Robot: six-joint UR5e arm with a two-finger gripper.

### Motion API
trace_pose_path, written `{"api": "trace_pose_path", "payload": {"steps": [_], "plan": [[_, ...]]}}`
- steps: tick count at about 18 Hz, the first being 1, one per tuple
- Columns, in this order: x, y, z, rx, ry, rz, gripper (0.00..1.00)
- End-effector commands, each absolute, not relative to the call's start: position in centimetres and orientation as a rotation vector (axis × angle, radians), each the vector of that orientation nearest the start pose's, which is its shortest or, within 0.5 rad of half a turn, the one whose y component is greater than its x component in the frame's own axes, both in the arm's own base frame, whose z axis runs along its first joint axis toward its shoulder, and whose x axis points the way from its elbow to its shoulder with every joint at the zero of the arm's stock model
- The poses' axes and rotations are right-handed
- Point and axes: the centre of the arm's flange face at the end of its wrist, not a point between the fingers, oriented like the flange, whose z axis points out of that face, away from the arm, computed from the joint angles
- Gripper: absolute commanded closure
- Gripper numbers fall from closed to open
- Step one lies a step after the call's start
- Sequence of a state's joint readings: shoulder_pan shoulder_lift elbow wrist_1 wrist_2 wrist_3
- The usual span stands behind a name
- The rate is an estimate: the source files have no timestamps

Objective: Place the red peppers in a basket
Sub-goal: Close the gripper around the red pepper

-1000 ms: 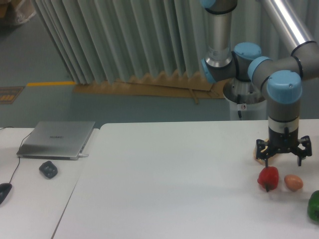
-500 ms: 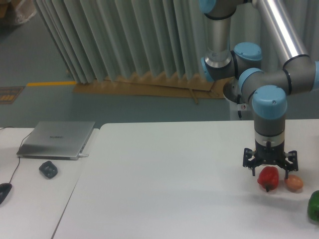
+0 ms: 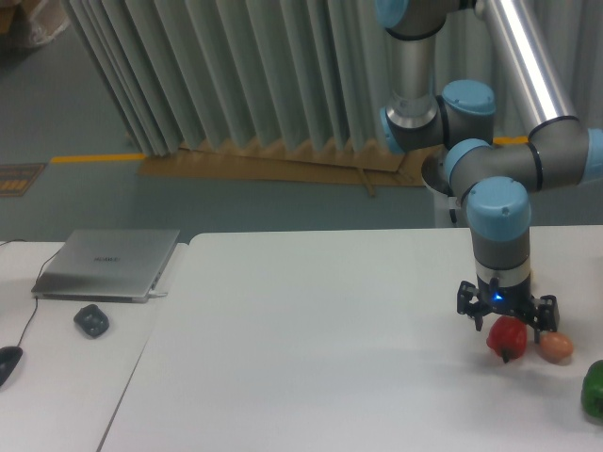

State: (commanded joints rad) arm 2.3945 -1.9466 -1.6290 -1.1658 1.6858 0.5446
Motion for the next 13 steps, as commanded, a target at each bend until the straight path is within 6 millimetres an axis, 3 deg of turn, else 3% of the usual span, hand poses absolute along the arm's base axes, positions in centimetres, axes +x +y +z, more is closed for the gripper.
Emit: {"api": "trace_pose_path", "payload": {"steps": [9, 10, 11, 13], "plan": [[-36.0, 50.1, 25.8, -3.271, -0.439, 0.098, 0.0], [-36.1, 50.0, 26.0, -3.268, -0.441, 0.099, 0.04], [-36.1, 50.0, 26.2, -3.264, -0.441, 0.104, 0.22], [-36.2, 50.1, 26.3, -3.264, -0.441, 0.107, 0.37]]}}
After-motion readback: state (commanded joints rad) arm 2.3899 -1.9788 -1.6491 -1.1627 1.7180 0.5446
